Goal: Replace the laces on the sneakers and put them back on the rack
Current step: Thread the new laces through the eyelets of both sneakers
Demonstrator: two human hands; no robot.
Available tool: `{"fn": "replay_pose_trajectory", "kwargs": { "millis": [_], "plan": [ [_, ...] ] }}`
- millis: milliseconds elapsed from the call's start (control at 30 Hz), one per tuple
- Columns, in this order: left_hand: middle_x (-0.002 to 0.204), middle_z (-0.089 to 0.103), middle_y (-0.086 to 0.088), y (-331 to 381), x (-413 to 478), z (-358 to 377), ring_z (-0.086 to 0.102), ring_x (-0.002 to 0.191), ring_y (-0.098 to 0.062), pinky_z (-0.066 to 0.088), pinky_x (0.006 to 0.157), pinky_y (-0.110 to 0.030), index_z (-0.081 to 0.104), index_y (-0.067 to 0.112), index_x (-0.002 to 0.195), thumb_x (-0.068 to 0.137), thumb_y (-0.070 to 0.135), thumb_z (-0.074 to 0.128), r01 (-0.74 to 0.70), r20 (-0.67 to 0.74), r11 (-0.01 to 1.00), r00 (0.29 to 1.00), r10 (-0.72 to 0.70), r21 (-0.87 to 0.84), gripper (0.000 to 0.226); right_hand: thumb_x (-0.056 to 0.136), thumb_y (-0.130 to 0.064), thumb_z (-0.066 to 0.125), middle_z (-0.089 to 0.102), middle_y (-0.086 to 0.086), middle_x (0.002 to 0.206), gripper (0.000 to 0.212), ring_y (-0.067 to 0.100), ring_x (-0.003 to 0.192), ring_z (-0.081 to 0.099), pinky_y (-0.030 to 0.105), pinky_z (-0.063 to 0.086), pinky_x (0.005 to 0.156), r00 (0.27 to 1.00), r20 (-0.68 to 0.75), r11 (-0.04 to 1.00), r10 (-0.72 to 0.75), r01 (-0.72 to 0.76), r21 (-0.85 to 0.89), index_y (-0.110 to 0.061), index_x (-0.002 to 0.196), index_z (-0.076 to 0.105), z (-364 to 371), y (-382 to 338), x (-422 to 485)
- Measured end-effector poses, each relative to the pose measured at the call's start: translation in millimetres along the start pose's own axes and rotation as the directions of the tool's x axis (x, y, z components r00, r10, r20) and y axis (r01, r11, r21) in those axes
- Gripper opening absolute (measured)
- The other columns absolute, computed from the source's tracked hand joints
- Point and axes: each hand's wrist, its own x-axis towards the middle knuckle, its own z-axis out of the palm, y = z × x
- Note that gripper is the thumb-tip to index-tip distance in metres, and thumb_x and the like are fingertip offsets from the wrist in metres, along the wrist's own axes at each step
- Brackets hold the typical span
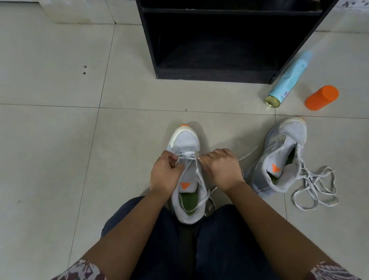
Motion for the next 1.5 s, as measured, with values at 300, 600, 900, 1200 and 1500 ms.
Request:
{"fn": "replay_pose_trajectory", "kwargs": {
  "millis": [300, 600, 900, 1200, 1500],
  "plan": [
    [0.092, 0.056, -0.002, 5.6, -2.7, 1.7, 0.056, 0.071, -0.021, 0.042, 0.062, -0.028, 0.056, 0.021, 0.103, 0.085, 0.013, 0.055, -0.168, 0.02, 0.959, 0.986, 0.168, 0.229, 0.019, 0.084, -0.01, 0.04, 0.049, 0.005, 0.043, 0.03, 0.024, 0.044, 0.048, 0.026, 0.035, 0.049, 0.431, 0.802, 0.092, 0.413, -0.896, 0.434, -0.008, 0.057, 0.053, -18.5, -11.4, 32.5],
    [0.099, 0.068, -0.003, 27.0, 16.8, 12.6, 0.063, 0.086, -0.026, 0.041, 0.066, -0.028, 0.071, 0.02, 0.095, 0.087, 0.022, 0.053, -0.332, 0.174, 0.758, 0.943, 0.283, 0.561, 0.019, 0.064, -0.008, 0.074, 0.069, 0.005, 0.079, 0.031, 0.03, 0.073, 0.065, 0.034, 0.051, 0.069, 0.997, -0.016, 0.978, 0.073, -0.068, 0.199, -0.016, 0.094, 0.072, 14.6, -0.3, -6.8],
    [0.093, 0.057, -0.006, 18.1, 15.6, 13.9, 0.059, 0.079, -0.027, 0.042, 0.068, -0.032, 0.07, 0.019, 0.096, 0.096, 0.025, 0.046, -0.408, 0.249, 0.762, 0.913, 0.324, 0.504, 0.025, 0.091, -0.022, 0.05, 0.064, 0.011, 0.096, 0.017, 0.031, 0.091, 0.061, 0.034, 0.046, 0.072, 0.906, 0.323, 0.948, 0.274, -0.311, 0.066, -0.009, 0.093, 0.061, -15.9, -18.7, 21.8],
    [0.1, 0.057, -0.003, 4.7, 2.3, 12.1, 0.059, 0.076, -0.022, 0.049, 0.067, -0.034, 0.066, 0.018, 0.107, 0.091, 0.019, 0.056, -0.382, 0.132, 0.869, 0.924, 0.358, 0.314, 0.018, 0.094, -0.037, 0.047, 0.059, 0.004, 0.072, 0.033, 0.02, 0.06, 0.057, 0.027, 0.046, 0.063, 0.536, 0.723, 0.427, 0.435, -0.83, 0.359, -0.01, 0.083, 0.062, -16.5, 2.5, 29.4],
    [0.105, 0.054, 0.004, -5.1, -18.5, 3.7, 0.059, 0.081, -0.019, 0.049, 0.071, -0.031, 0.057, 0.019, 0.11, 0.087, 0.019, 0.06, -0.135, -0.025, 0.976, 0.99, 0.142, 0.173, 0.023, 0.086, -0.019, 0.066, 0.071, -0.003, 0.082, 0.007, 0.014, 0.078, 0.064, 0.029, 0.05, 0.073, 0.814, 0.357, 0.58, 0.458, -0.578, 0.574, -0.019, 0.081, 0.071, 2.7, -8.5, 4.1]
  ]
}}
